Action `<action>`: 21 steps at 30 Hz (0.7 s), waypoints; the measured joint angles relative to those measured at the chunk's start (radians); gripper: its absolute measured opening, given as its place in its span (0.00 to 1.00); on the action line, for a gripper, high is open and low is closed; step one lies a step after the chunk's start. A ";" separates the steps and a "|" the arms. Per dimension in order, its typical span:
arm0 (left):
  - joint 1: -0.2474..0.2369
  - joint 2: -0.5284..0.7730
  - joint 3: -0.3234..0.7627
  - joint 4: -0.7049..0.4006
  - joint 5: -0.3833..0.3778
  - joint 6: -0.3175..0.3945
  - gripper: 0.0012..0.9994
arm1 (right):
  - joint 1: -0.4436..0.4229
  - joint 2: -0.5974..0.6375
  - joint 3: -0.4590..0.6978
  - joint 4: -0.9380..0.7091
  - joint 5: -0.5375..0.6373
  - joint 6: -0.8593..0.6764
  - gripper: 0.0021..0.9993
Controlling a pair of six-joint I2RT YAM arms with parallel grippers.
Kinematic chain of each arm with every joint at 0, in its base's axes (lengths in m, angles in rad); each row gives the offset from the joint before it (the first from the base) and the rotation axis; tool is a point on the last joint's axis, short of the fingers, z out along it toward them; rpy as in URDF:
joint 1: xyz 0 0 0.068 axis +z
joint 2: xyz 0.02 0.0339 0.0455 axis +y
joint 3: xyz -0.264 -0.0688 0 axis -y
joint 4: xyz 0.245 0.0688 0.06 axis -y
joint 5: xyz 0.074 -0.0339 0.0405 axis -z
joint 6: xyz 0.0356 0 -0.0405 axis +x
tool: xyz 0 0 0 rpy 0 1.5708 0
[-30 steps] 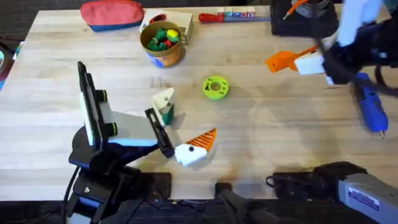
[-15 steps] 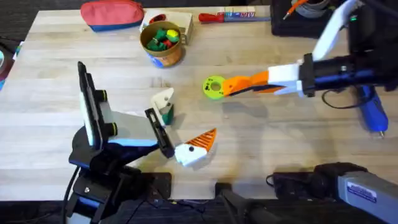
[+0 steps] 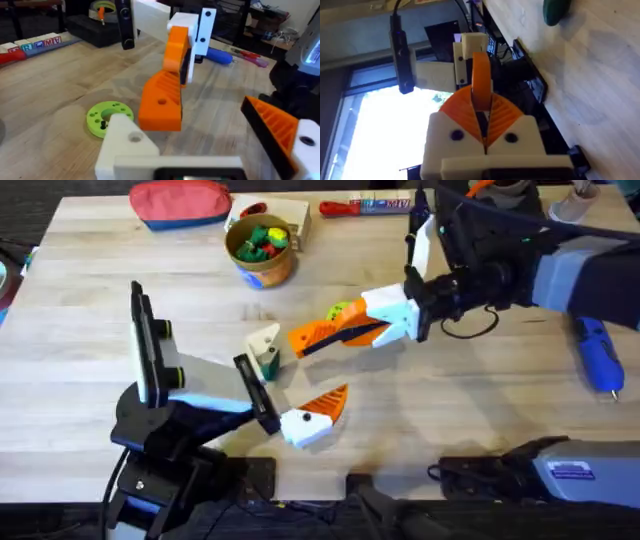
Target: Pick up the gripper from the table and insert it into the empty holder that is missing its gripper. Then pick up a screw, insert it into the mounting hole, and use the screwdriver to tighten it. Finally, clean up the table by picking up the vegetable and placing it into the bucket.
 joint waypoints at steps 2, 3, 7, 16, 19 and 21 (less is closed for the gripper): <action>0.000 0.000 0.000 0.000 0.000 -0.011 0.99 | 0.013 0.001 0.000 0.022 -0.014 0.024 0.00; 0.000 0.000 0.000 0.000 0.000 -0.014 0.99 | 0.018 0.001 0.000 0.035 -0.018 0.035 0.00; 0.000 0.000 0.000 0.000 0.000 -0.026 0.99 | 0.047 0.001 0.000 0.074 0.010 0.095 0.00; 0.000 0.000 0.000 0.000 -0.009 -0.031 0.99 | 0.077 0.044 0.000 0.242 0.031 0.194 0.00; 0.000 0.000 0.000 0.000 -0.014 -0.034 0.99 | 0.089 0.052 0.000 0.271 0.045 0.231 0.00; 0.000 0.000 0.000 0.000 -0.018 -0.035 0.99 | 0.104 0.058 0.000 0.289 0.059 0.260 0.00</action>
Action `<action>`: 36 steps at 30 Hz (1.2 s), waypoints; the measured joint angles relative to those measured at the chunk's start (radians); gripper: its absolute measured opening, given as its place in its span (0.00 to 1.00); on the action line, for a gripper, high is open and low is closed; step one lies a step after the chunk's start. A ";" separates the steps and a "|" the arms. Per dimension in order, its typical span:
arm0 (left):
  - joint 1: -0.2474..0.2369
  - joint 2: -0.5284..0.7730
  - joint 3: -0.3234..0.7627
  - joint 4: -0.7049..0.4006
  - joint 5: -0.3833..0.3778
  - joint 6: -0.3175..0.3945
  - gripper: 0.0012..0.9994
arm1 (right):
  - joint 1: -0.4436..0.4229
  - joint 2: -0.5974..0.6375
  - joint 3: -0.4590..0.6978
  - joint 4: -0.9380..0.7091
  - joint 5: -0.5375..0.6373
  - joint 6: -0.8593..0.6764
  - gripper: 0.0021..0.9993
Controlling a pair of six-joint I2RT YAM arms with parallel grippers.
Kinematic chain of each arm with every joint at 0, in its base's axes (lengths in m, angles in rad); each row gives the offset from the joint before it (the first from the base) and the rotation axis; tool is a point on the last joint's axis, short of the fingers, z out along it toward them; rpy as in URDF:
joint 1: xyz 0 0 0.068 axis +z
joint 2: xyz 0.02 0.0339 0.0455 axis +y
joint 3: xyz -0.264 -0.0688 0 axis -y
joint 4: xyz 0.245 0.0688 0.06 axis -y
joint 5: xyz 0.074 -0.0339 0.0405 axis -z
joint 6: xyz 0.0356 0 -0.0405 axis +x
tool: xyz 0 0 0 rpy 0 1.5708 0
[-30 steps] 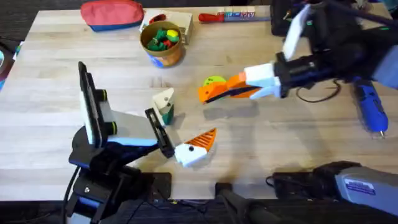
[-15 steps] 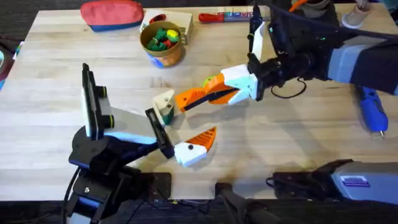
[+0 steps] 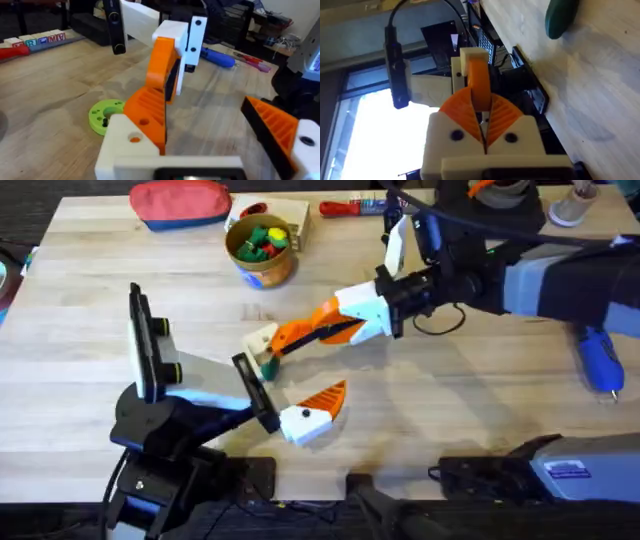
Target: Pick up the gripper from the table and insert it into the empty holder that is missing its gripper. Then pick up a screw, insert it into the mounting hole, and use the screwdriver to tighten it. Finally, clean up the table by picking up the vegetable and placing it into the bucket.
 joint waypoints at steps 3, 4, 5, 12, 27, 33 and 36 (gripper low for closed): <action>0.000 0.000 0.000 0.000 -0.002 -0.006 0.99 | 0.033 0.017 0.000 0.067 0.025 0.058 0.00; 0.000 0.000 0.000 0.000 -0.002 -0.008 0.99 | 0.044 0.023 0.000 0.091 0.033 0.078 0.00; 0.000 0.000 0.000 0.000 -0.003 -0.010 0.99 | 0.058 0.029 0.000 0.117 0.044 0.099 0.00; 0.008 0.000 0.000 0.002 -0.050 -0.030 0.99 | 0.114 0.037 0.000 0.213 0.147 0.211 0.00; 0.023 0.002 0.001 0.005 -0.145 -0.048 0.99 | 0.176 0.035 0.000 0.340 0.288 0.258 0.01; 0.015 0.002 0.001 0.007 -0.133 -0.034 0.99 | 0.167 0.036 0.000 0.341 0.247 0.228 0.20; 0.008 0.002 0.001 0.007 -0.128 -0.025 0.99 | 0.167 0.036 0.000 0.338 0.232 0.212 0.22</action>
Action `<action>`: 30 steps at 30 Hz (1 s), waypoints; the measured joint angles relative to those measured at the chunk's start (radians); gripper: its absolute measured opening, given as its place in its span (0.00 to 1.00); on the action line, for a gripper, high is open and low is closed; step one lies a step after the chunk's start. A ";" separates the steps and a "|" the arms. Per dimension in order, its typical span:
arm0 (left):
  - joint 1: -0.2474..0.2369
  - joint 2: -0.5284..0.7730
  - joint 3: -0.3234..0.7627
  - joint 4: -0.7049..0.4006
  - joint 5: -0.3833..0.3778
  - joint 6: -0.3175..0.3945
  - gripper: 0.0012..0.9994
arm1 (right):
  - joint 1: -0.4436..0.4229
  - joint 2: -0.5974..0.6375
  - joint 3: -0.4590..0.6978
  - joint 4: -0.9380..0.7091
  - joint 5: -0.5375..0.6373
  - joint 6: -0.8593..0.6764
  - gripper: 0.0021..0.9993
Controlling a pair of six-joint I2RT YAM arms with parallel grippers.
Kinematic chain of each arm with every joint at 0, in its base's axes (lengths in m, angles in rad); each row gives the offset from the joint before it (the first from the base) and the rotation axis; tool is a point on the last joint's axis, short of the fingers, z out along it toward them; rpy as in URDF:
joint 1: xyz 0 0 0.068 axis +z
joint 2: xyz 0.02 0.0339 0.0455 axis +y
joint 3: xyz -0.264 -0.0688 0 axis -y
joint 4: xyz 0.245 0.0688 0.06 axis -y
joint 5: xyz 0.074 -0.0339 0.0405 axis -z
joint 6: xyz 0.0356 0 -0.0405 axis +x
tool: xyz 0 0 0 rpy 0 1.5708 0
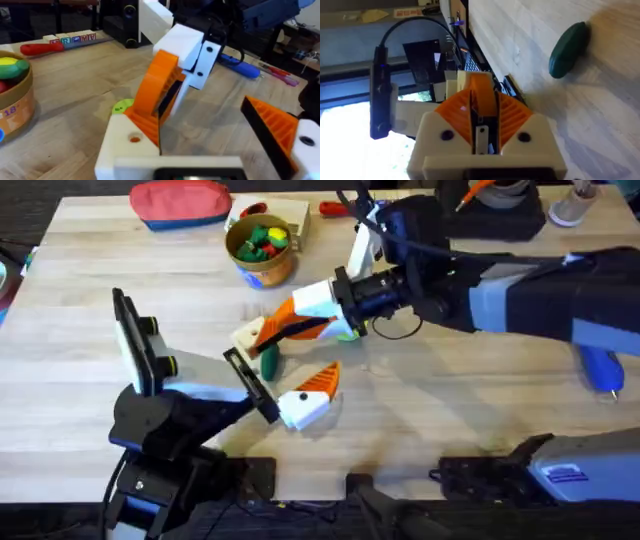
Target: Pick up the gripper from the table and insert it into the empty holder that is missing its gripper. Then pick up a screw, insert it into the mounting hole, and use the screwdriver to tighten it. Finally, clean up the table by picking up the vegetable and placing it into the bucket.
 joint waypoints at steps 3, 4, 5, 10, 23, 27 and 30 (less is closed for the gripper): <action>-0.006 0.000 0.000 0.000 0.026 0.005 0.99 | 0.001 0.001 0.000 0.000 -0.041 -0.026 0.35; -0.008 0.000 0.000 0.000 0.030 0.005 0.99 | 0.001 0.001 0.000 0.001 -0.050 -0.030 0.37; -0.009 0.000 0.000 -0.001 0.035 0.005 0.99 | 0.001 0.001 0.000 0.001 -0.057 -0.033 0.40; -0.009 0.000 0.000 -0.002 0.045 0.005 0.99 | 0.000 0.001 0.000 0.002 -0.083 -0.042 0.49; -0.009 0.000 0.000 -0.002 0.048 0.005 0.99 | -0.121 0.001 0.000 -0.001 -0.058 -0.208 0.99; -0.009 0.000 0.000 -0.002 0.049 0.005 0.99 | -0.215 0.001 0.002 -0.053 -0.043 -0.326 0.99; -0.009 0.000 0.000 -0.002 0.051 0.005 0.99 | -0.255 0.001 0.029 -0.219 0.017 -0.451 0.99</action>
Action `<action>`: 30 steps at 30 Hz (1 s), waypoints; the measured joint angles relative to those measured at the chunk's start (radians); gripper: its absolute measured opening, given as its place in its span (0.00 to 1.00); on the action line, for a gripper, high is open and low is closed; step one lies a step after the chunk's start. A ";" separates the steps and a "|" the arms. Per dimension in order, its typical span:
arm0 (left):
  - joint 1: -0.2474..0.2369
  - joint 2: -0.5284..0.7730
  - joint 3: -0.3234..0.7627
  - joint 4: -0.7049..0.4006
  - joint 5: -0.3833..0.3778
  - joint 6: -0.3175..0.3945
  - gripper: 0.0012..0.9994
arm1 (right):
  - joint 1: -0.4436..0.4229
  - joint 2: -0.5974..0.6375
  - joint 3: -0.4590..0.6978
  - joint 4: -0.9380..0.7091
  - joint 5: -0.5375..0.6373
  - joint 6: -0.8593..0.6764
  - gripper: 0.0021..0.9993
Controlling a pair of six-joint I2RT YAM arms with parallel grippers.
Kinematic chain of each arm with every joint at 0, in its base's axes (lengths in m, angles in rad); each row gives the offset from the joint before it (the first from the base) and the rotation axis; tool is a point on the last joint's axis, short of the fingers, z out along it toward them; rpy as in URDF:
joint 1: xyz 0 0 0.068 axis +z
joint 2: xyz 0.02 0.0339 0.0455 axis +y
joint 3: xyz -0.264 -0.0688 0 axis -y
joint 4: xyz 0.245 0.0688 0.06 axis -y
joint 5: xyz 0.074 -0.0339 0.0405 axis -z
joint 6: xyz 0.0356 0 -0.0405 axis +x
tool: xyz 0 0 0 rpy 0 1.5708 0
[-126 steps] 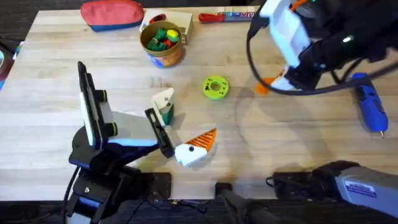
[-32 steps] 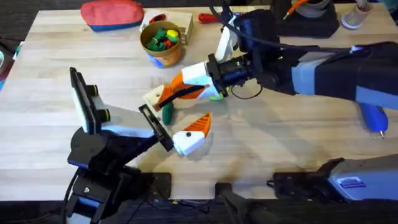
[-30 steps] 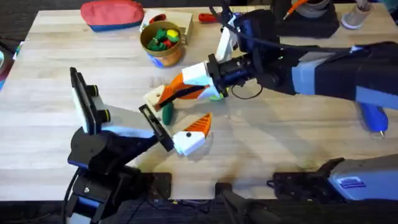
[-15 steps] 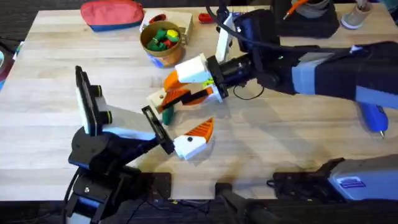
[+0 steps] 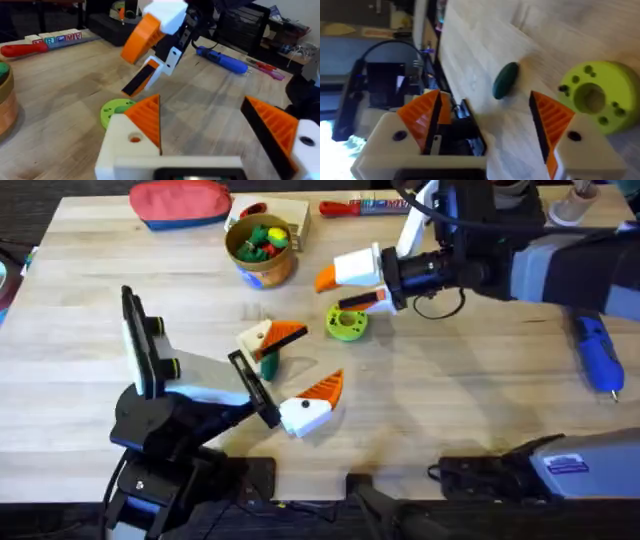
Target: Pick up the gripper from the table and insert it into the empty holder that is missing its gripper. Then pick up a screw, insert it into the mounting hole, and use the screwdriver to tighten it. Finally, clean up the table by picking up the vegetable and placing it into the bucket.
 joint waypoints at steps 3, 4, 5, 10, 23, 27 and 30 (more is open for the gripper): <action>0.000 0.000 0.000 0.000 0.000 0.000 0.99 | -0.004 0.000 0.050 -0.212 0.118 -0.149 0.99; 0.000 0.000 0.000 0.000 0.001 0.000 0.99 | -0.001 0.000 0.069 -0.271 0.167 -0.196 0.99; 0.000 0.000 0.000 0.000 0.001 0.000 0.99 | 0.003 0.000 0.087 -0.316 0.219 -0.239 0.99; 0.000 0.000 0.000 0.000 0.001 0.000 0.99 | 0.047 0.000 0.136 -0.394 0.454 -0.383 0.99; 0.000 0.000 0.000 0.000 0.001 0.000 0.99 | 0.239 0.000 0.138 -0.335 0.797 -0.516 0.83; 0.000 0.000 0.000 0.000 0.001 0.000 0.99 | 0.262 0.000 0.138 -0.292 0.821 -0.526 0.79; 0.000 0.000 0.000 0.000 0.001 0.000 0.99 | 0.276 0.007 0.138 -0.282 0.828 -0.527 0.76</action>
